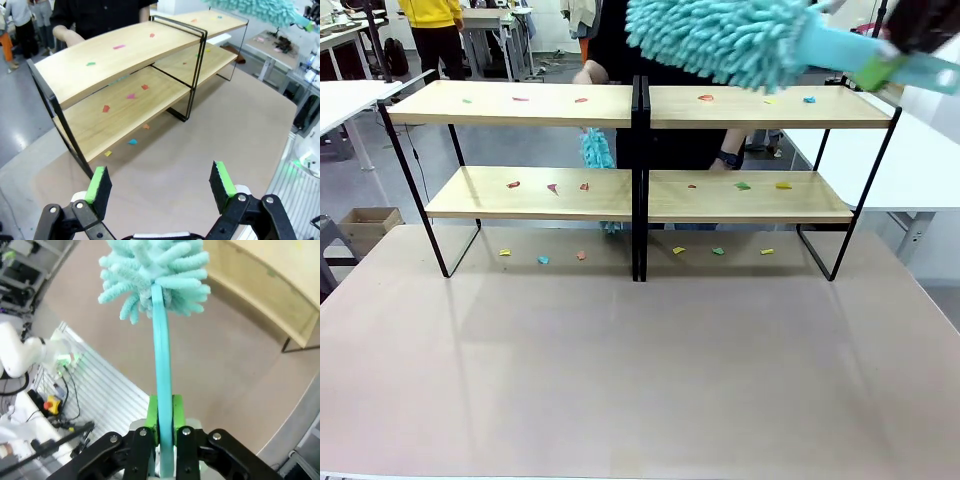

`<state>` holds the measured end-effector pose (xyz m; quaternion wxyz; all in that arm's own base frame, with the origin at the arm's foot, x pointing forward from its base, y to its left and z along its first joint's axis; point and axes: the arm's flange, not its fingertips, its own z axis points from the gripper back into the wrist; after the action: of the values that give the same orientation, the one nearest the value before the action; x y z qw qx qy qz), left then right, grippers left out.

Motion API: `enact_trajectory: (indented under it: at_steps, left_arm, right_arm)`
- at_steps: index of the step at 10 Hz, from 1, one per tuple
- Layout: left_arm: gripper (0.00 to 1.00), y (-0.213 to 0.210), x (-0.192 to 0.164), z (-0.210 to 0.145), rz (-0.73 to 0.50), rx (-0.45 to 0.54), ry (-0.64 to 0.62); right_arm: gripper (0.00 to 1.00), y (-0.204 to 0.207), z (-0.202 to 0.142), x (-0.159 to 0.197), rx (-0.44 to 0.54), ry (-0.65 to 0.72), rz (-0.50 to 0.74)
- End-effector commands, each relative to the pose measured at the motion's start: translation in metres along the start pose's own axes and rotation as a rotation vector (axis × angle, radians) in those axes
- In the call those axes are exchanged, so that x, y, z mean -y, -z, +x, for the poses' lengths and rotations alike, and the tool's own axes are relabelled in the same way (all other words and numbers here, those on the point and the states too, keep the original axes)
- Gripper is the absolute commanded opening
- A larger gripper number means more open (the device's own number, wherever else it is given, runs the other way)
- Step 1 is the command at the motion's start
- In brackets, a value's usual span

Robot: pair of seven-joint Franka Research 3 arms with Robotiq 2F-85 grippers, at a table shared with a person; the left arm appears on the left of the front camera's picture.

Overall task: Clean the shelves.
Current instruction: Clean a randomly selected level of the Shelf with the Duster.

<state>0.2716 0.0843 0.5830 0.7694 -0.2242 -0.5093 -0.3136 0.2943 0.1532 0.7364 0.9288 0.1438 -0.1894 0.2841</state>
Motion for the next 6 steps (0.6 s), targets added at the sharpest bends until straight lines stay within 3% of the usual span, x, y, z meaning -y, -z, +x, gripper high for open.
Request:
enact_trajectory:
  at_steps: [1,3,6]
  left_arm:
    - [1.00,0.001,0.000,0.000,0.000,-0.002,0.001]
    - [1.00,0.001,0.000,0.000,0.000,-0.002,0.001]
    - [1.00,0.001,0.000,0.000,0.000,-0.002,0.001]
  right_arm:
    - [0.13,0.020,0.064,-0.007,-0.003,0.020,-0.059]
    - [0.13,0.052,0.103,-0.020,0.056,0.076,-0.109]
    - [0.13,0.100,0.135,-0.049,-0.026,0.093,-0.140]
